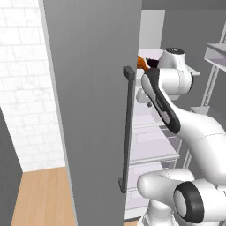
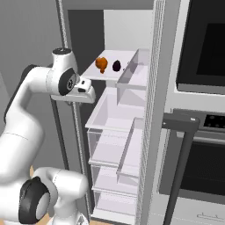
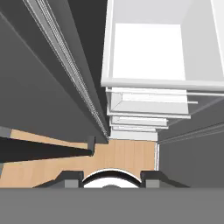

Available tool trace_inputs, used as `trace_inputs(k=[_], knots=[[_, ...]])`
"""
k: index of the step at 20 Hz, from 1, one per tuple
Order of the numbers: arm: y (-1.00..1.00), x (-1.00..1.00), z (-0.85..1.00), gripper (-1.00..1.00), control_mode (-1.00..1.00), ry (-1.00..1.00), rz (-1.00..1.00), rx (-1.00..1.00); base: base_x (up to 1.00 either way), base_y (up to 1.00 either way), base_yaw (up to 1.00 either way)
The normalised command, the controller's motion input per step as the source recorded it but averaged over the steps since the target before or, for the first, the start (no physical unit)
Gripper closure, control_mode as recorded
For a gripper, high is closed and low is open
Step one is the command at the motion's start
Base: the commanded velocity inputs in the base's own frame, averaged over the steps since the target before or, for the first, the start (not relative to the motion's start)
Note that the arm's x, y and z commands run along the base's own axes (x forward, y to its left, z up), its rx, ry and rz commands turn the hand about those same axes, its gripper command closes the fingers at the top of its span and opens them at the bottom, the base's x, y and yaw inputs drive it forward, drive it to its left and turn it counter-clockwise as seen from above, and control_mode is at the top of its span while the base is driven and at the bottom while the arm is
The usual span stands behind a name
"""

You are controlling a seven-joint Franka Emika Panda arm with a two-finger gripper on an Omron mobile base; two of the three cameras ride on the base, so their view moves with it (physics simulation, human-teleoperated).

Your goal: Place one eggplant and one chicken drumstick in each tupperware on the nearby counter, to pack two identical lunches.

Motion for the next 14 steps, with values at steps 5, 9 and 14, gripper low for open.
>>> trace_inputs(k=[5, 9, 14], knots=[[-0.02, -0.22, -0.06, -1.00, -1.00, -0.01, 0.01, -0.01, 0.00, 0.00, 0.00], [0.05, -0.10, -0.18, -1.00, -1.00, 0.09, 0.03, -0.07, 0.00, 0.00, 0.00], [-0.08, -0.29, 0.43, -1.00, -1.00, -0.22, 0.03, -0.01, 0.00, 0.00, 0.00]])
